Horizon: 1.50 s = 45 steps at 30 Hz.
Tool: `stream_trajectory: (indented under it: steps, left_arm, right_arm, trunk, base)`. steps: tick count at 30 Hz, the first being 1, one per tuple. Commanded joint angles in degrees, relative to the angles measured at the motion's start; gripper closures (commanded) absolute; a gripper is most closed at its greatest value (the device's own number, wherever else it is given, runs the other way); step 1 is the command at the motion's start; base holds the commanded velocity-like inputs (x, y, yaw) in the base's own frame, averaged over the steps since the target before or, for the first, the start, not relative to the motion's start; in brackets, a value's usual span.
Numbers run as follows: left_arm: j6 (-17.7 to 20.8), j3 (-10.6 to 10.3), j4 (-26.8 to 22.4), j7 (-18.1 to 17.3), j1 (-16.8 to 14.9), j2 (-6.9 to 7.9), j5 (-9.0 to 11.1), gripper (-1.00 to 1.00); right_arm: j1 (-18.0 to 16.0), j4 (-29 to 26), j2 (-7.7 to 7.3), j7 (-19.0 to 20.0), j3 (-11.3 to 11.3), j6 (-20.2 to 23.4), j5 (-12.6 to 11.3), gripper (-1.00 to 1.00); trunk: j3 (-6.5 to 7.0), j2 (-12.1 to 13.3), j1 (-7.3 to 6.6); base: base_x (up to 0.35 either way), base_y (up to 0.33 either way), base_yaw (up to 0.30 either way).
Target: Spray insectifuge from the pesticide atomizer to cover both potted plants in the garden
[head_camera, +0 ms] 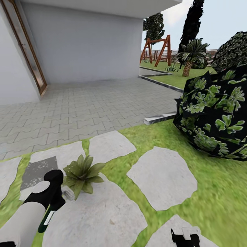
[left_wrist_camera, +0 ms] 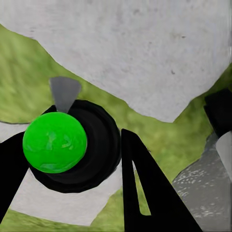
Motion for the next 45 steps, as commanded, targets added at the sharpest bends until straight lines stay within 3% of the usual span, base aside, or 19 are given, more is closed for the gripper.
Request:
stream_trajectory:
  steps: [1,7,11,25,36,45]
  left_arm:
    - [0.5,0.2,-0.1,-0.5,0.1,0.00,-0.5,1.00]
    - [0.5,5.9,-0.1,1.1,0.2,0.20,-0.5,1.00]
    - [0.4,7.6,-0.1,3.2,0.2,0.12,-0.5,1.00]
    - [0.5,8.0,0.6,3.6,0.6,-0.45,-0.4,1.00]
    - [0.5,8.0,0.5,3.7,0.6,-0.39,-0.4,1.00]
    - [0.4,9.0,0.8,6.2,1.5,-0.35,-0.4,1.00]
  right_arm:
    - [0.0,0.1,-0.01,-0.3,-0.3,-0.2,0.6,-1.00]
    - [0.0,0.1,-0.07,-0.3,-0.2,-0.2,0.6,-1.00]
    - [0.0,0.1,-0.02,-0.3,-0.2,-0.2,0.6,-1.00]
    - [0.0,0.1,-0.01,-0.3,-0.1,-0.2,0.6,-1.00]
    - [0.0,0.1,0.07,-0.3,-0.1,-0.2,0.6,-1.00]
    - [0.0,0.1,0.08,-0.3,-0.1,-0.1,0.6,-1.00]
  trunk:
    - [-0.05,0.0,0.01]
    - [-0.05,0.0,0.01]
    - [-0.05,0.0,0.01]
    - [-0.05,0.0,0.01]
    - [-0.05,0.0,0.01]
    - [-0.05,0.0,0.01]
  base:
    - [0.233,-0.225,0.003]
    - [0.246,-0.167,0.000]
    - [0.074,-0.030,0.114]
    - [0.034,-0.071,0.183]
    - [0.266,-0.151,0.183]
    - [0.229,-0.189,0.276]
